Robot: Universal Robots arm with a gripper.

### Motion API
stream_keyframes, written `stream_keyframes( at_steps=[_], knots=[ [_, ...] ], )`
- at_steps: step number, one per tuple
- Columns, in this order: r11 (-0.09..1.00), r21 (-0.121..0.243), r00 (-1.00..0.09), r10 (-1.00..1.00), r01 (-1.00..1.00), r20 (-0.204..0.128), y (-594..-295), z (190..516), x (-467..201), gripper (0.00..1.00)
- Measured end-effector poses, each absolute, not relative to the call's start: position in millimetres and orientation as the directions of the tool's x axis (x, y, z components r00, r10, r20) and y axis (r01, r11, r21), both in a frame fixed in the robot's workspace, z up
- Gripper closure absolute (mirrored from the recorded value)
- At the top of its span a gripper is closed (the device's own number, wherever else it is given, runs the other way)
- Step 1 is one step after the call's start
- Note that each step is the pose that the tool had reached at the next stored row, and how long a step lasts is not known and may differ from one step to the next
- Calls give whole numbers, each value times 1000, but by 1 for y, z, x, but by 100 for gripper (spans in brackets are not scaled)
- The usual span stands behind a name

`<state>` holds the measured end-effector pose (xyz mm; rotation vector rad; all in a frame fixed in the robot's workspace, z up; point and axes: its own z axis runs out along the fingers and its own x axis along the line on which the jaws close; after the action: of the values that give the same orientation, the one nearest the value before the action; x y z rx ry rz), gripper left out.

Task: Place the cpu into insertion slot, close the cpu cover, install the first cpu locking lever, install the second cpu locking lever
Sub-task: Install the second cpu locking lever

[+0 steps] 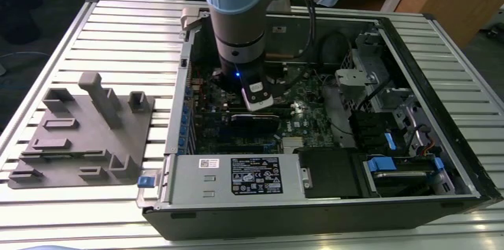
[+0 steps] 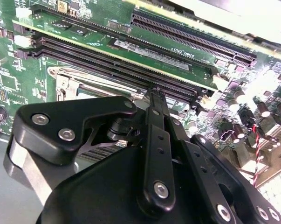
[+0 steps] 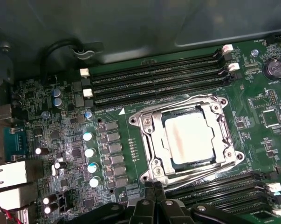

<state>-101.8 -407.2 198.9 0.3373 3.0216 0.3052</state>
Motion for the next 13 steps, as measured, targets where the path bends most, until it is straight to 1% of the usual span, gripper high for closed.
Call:
stream_keyframes(
  at_steps=[7, 13],
  knots=[
    [950, 232, -972, 228, 209, -57, -408, 196, -102, 89],
    [948, 240, -972, 228, 209, -55, -408, 194, -102, 89]
  ],
)
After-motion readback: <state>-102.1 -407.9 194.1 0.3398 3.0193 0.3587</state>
